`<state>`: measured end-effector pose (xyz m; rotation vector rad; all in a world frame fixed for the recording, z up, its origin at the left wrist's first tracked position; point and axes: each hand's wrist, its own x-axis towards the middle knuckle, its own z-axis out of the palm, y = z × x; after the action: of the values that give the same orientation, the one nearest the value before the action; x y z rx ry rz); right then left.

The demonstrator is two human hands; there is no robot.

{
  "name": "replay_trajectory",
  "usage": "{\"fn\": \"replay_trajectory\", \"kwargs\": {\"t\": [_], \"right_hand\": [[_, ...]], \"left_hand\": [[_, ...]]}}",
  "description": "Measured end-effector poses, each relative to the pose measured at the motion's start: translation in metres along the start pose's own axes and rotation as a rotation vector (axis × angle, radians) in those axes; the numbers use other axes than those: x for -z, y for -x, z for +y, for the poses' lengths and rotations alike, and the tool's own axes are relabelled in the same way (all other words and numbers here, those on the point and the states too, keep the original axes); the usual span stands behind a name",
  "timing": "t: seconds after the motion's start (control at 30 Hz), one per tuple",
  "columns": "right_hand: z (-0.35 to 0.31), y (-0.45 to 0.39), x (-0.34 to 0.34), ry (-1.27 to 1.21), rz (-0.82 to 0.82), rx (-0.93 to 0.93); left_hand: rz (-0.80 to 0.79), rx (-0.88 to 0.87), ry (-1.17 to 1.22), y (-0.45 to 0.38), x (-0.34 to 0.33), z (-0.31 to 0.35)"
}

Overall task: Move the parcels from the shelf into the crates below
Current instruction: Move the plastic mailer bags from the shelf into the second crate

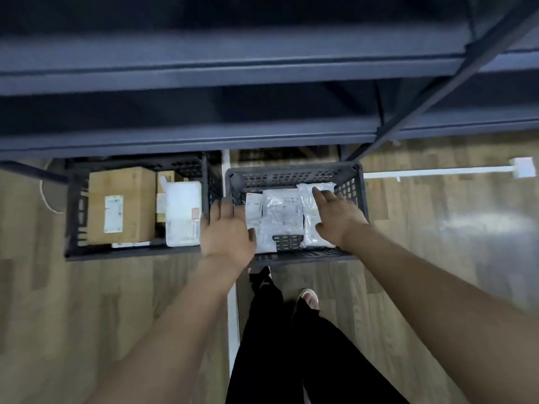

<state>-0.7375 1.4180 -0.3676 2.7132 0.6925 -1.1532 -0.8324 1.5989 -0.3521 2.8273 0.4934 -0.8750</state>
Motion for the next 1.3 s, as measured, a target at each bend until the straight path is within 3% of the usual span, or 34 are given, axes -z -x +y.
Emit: {"fn": "replay_trajectory", "kwargs": {"t": [0.3, 0.67, 0.9, 1.3], "right_hand": [[-0.042, 0.096, 0.07, -0.158, 0.311, -0.016], [-0.038, 0.142, 0.169, -0.223, 0.732, -0.065], [-0.015, 0.155, 0.24, -0.181, 0.861, -0.07], [0.02, 0.135, 0.396, 0.065, 1.0, 0.067]], "left_hand": [[0.197, -0.001, 0.153, 0.074, 0.092, -0.016], [0.533, -0.233, 0.136, 0.088, 0.213, 0.01], [0.687, -0.292, 0.045, 0.078, 0.292, 0.023], [0.765, -0.314, -0.088, 0.039, 0.418, 0.042]]}}
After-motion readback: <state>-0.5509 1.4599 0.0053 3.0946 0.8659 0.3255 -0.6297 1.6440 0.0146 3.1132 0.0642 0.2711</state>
